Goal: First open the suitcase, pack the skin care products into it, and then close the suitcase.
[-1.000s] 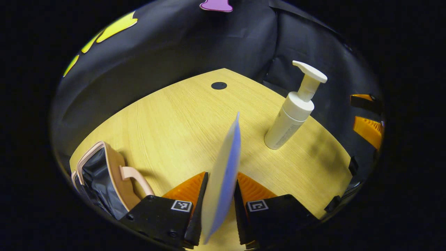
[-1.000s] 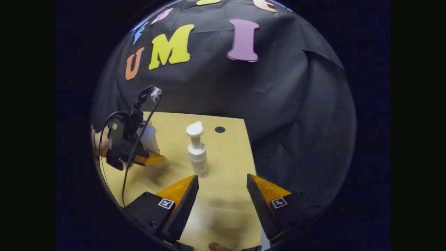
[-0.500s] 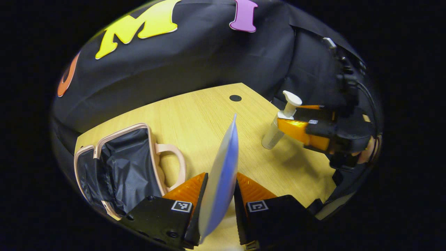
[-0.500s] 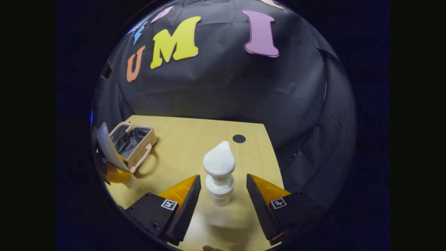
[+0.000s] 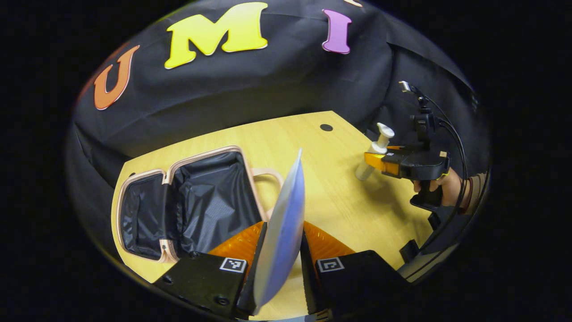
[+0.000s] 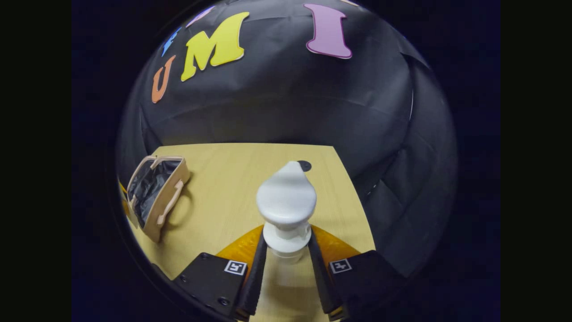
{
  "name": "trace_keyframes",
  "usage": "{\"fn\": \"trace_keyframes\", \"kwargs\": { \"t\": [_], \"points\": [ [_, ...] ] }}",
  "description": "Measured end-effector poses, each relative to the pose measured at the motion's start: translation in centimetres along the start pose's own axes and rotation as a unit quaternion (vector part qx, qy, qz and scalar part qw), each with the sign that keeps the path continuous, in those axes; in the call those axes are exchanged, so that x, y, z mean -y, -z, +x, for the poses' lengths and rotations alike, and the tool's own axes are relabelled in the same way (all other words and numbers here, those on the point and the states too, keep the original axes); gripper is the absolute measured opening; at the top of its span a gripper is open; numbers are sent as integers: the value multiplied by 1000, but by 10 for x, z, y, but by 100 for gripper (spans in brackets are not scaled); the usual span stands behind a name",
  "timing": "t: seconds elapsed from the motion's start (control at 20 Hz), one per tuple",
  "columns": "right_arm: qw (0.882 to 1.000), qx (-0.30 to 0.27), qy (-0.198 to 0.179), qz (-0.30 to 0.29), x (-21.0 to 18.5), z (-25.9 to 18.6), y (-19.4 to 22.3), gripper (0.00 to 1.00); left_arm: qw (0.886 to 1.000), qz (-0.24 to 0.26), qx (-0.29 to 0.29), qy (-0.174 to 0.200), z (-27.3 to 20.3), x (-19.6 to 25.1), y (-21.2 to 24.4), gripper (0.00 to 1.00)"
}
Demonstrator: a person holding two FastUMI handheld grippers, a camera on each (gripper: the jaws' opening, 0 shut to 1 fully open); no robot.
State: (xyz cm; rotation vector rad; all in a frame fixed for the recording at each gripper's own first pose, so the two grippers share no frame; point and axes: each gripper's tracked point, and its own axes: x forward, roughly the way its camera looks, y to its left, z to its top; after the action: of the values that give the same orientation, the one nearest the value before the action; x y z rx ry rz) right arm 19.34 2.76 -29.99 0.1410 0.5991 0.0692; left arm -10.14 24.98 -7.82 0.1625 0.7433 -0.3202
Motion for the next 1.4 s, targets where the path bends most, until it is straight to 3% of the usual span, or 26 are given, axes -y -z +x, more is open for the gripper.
{"fn": "trace_keyframes", "kwargs": {
  "t": [0.35, 0.55, 1.0, 1.4],
  "points": [
    [1000, 2, 5, -16, -26, -59, 13, 48, 998, -51, 9, -46, -13, -95, 16, 43],
    [1000, 14, -2, 10, -49, -97, 6, 48, 995, -70, -10, -63, 1, -142, 34, 43],
    [999, 32, -2, 18, -80, -147, 6, 48, 992, -96, -72, -28, 55, -144, 67, 43],
    [999, 40, -1, 30, -83, -165, -10, 48, 994, -58, -91, -24, 83, -149, 55, 42]
  ]
}}
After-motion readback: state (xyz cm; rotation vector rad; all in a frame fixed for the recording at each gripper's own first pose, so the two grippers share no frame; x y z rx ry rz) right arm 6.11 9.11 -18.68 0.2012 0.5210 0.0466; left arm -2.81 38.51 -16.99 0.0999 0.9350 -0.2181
